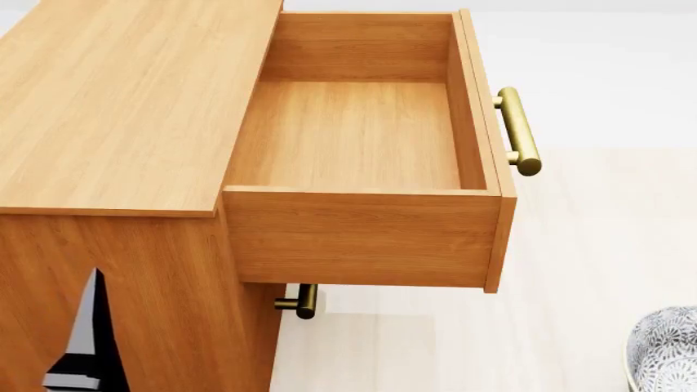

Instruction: Put the bowl on top of the cabinet.

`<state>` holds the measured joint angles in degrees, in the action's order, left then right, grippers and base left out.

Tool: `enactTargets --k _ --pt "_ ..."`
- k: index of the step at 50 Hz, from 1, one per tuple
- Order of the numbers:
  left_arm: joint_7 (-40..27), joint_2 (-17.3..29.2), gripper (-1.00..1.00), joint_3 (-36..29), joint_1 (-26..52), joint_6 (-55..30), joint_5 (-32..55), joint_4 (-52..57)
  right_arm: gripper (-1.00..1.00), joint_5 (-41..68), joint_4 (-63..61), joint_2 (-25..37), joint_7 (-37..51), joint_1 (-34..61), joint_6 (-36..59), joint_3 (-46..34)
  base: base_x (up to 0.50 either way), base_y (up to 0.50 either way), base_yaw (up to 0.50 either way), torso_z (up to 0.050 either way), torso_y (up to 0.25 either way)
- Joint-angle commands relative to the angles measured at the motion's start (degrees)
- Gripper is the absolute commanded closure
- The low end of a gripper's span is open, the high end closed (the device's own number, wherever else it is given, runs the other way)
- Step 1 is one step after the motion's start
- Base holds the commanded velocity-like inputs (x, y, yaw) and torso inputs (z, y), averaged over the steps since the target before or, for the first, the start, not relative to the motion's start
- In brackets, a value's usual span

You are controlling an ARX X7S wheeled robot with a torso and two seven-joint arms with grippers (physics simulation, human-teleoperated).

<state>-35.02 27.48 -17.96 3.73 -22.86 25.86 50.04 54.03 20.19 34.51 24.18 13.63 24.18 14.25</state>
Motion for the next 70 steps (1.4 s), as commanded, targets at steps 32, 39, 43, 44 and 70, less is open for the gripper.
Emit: enactTargets --k 32,39,43,44,70 --pt "1.6 -0.6 -1.00 0.3 0.0 2.0 -0.1 -1.0 1.00 -3.2 6.1 -3.3 -4.5 2.1 -2.9 -0.4 0.00 0.00 0.00 0.000 0.000" --pt "1.6 -0.6 -1.00 0.1 0.0 2.1 -0.1 -1.1 1.00 -2.5 4.6 -2.9 -3.6 2.0 -2.1 0.0 0.00 0.00 0.00 0.000 0.000" --pt "1.4 -0.5 -1.00 0.1 0.2 1.8 0.2 -0.8 1.00 -1.1 1.3 -2.4 -1.9 1.8 -0.5 0.7 0.00 0.00 0.00 0.000 0.000" --pt "1.3 -0.5 -1.00 0.1 0.2 1.7 0.3 -0.7 1.00 -1.0 0.8 -2.3 -1.7 1.8 -0.3 0.8 0.00 0.00 0.00 0.000 0.000" --pt "-1.2 1.3 -1.00 2.6 0.7 0.2 3.8 4.3 1.00 5.2 -13.7 2.4 6.3 2.0 7.7 3.6 0.00 0.00 0.00 0.000 0.000"
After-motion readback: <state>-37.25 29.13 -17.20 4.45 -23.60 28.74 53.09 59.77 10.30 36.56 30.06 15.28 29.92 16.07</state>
